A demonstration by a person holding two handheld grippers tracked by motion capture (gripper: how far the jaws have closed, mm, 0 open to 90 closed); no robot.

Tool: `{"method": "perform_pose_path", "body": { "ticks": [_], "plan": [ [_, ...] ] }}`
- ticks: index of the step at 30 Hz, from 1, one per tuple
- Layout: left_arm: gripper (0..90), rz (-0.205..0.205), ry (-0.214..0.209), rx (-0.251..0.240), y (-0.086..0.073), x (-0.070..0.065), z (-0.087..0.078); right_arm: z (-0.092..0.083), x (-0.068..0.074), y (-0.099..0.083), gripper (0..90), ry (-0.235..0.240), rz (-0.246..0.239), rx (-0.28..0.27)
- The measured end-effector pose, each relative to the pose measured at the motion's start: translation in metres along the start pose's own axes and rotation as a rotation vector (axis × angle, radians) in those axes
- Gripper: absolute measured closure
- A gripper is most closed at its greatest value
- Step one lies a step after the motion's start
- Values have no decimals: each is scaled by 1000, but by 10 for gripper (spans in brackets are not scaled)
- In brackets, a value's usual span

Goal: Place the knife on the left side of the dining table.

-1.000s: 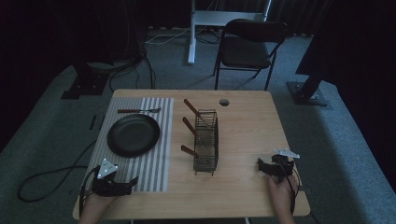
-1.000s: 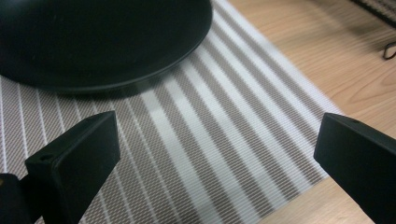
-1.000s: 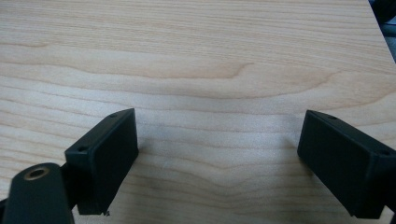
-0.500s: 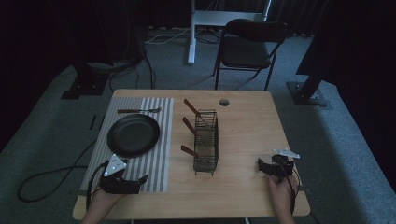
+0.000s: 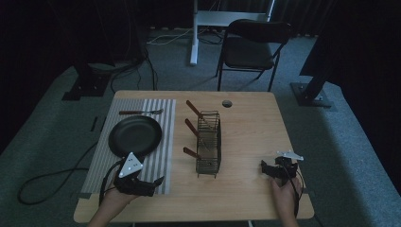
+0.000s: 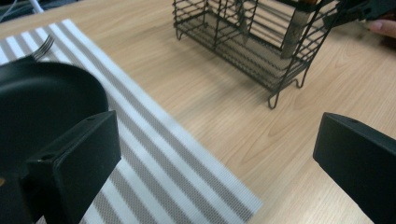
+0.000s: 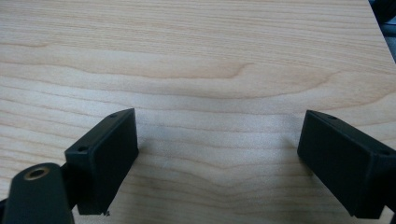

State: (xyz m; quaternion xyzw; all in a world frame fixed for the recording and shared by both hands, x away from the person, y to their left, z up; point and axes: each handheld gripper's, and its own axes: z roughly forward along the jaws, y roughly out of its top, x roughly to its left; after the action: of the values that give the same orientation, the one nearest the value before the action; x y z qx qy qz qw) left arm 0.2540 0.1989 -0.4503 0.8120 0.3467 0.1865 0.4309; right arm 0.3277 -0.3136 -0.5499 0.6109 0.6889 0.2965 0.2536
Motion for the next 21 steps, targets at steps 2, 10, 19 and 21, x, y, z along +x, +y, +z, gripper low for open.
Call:
{"method": "perform_pose_path", "body": {
  "ticks": [2, 10, 19, 21],
  "plan": [
    [14, 9, -7, -9, 5, -2, 1, 0, 0, 0, 112, 0, 0, 0],
    [14, 28, -55, -34, 20, -6, 7, 0, 0, 0, 113, 0, -1, 0],
    [14, 45, -89, -50, 33, -10, 19, 0, 0, 0, 113, 0, -1, -1],
    [14, 45, -108, -66, 37, -11, 20, 0, 0, 0, 112, 0, -1, -1]
  ]
}}
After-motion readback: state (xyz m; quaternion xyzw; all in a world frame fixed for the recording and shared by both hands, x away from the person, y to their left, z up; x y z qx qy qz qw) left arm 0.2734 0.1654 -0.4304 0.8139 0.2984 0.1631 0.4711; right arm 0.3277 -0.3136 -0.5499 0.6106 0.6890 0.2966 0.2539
